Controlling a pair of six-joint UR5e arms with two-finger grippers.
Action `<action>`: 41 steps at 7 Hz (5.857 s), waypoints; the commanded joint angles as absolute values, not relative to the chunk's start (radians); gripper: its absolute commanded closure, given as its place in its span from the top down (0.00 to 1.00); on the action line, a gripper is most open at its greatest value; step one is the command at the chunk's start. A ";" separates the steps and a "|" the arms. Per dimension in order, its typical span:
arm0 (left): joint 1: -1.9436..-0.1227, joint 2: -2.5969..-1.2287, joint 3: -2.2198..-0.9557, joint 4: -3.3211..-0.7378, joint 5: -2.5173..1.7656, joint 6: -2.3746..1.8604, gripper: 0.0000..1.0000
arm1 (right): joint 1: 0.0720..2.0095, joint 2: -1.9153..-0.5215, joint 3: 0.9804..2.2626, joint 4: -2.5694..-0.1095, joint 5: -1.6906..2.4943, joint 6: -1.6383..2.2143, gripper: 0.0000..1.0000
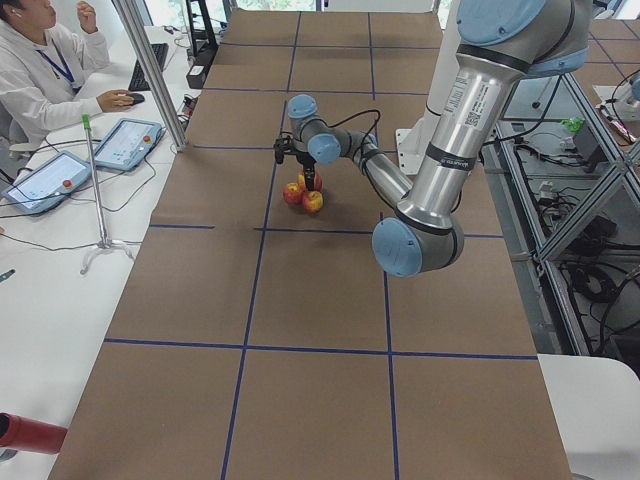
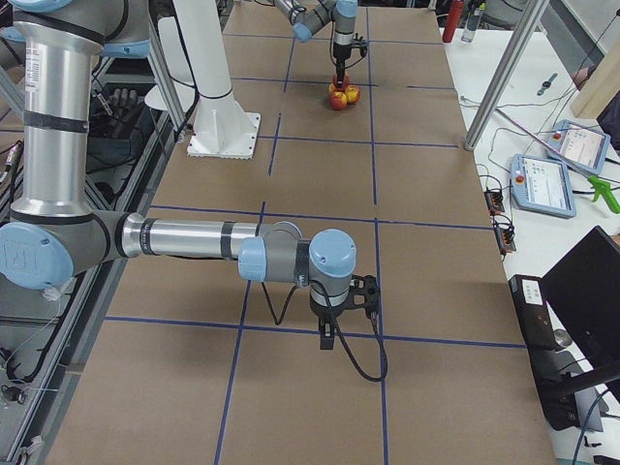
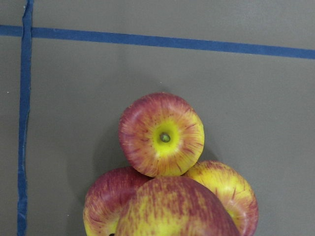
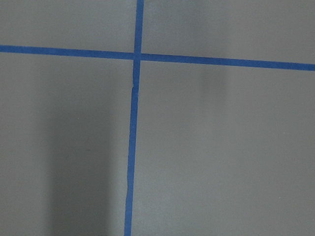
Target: Stack apples
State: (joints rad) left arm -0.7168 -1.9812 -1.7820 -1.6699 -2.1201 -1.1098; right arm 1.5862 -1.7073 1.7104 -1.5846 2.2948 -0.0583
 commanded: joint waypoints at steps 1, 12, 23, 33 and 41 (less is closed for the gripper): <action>-0.716 -1.987 -1.764 -1.674 -2.120 -1.109 0.00 | 1.586 -1.707 1.710 -1.585 2.295 -0.058 1.00; -0.710 -1.991 -1.758 -1.677 -2.118 -1.104 1.00 | 1.586 -1.707 1.710 -1.585 2.295 -0.058 1.00; -1.532 -1.562 -1.846 -1.322 -2.295 0.356 1.00 | 1.586 -1.707 1.710 -1.585 2.295 -0.058 1.00; -1.621 -1.485 -1.753 -1.367 -2.296 0.379 1.00 | 1.586 -1.707 1.710 -1.585 2.295 -0.058 1.00; -1.661 -1.500 -1.795 -1.384 -2.296 0.376 1.00 | 1.586 -1.707 1.710 -1.585 2.295 -0.058 1.00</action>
State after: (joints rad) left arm -1.6508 -1.5046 -1.7838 -1.3851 -2.2951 0.3757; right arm 1.5861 -1.7073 1.7104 -1.5846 2.2948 -0.0583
